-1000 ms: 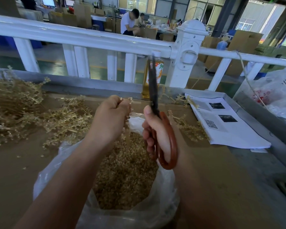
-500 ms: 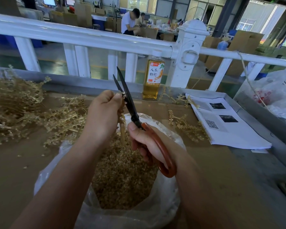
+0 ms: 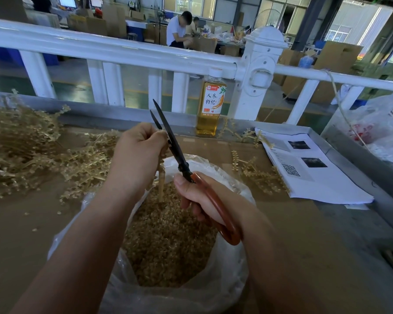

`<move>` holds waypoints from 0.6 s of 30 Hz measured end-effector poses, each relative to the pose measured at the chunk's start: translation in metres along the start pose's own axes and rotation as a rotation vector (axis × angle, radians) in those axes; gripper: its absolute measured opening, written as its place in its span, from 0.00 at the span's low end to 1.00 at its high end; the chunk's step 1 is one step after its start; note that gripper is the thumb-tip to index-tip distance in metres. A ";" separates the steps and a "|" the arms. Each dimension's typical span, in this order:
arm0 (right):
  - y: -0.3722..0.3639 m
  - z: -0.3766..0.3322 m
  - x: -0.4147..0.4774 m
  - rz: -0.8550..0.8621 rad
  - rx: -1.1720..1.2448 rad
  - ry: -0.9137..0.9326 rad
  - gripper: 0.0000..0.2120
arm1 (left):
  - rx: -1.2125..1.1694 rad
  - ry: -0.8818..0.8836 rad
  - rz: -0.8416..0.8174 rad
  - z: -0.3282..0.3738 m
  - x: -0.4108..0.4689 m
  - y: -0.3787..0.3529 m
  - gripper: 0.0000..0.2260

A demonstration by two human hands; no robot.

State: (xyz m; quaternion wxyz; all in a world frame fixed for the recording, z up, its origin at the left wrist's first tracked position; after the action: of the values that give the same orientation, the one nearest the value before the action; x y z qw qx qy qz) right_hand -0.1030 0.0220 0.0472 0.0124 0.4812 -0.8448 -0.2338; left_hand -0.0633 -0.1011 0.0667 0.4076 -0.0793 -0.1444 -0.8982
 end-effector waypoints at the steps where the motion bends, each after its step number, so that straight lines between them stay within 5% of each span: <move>1: 0.000 0.000 0.000 0.006 -0.017 0.010 0.15 | 0.023 -0.007 -0.007 0.000 0.000 0.000 0.13; 18: 0.000 0.010 0.004 0.034 -0.026 0.018 0.13 | -0.084 0.071 -0.156 -0.005 0.002 -0.004 0.11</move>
State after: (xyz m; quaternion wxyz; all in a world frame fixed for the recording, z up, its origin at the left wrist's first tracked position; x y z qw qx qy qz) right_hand -0.1075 0.0226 0.0377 0.0303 0.4685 -0.8497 -0.2400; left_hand -0.0677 -0.1013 0.0613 0.3376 -0.0530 -0.0978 -0.9347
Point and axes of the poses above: each hand's wrist, its own x-axis towards the middle knuckle, its own y-axis out of the back of the hand, z = x × y, the point moved 5 cm from there along x, towards the middle knuckle, and after that the axes turned 5 degrees about x, right-handed, at the moved point
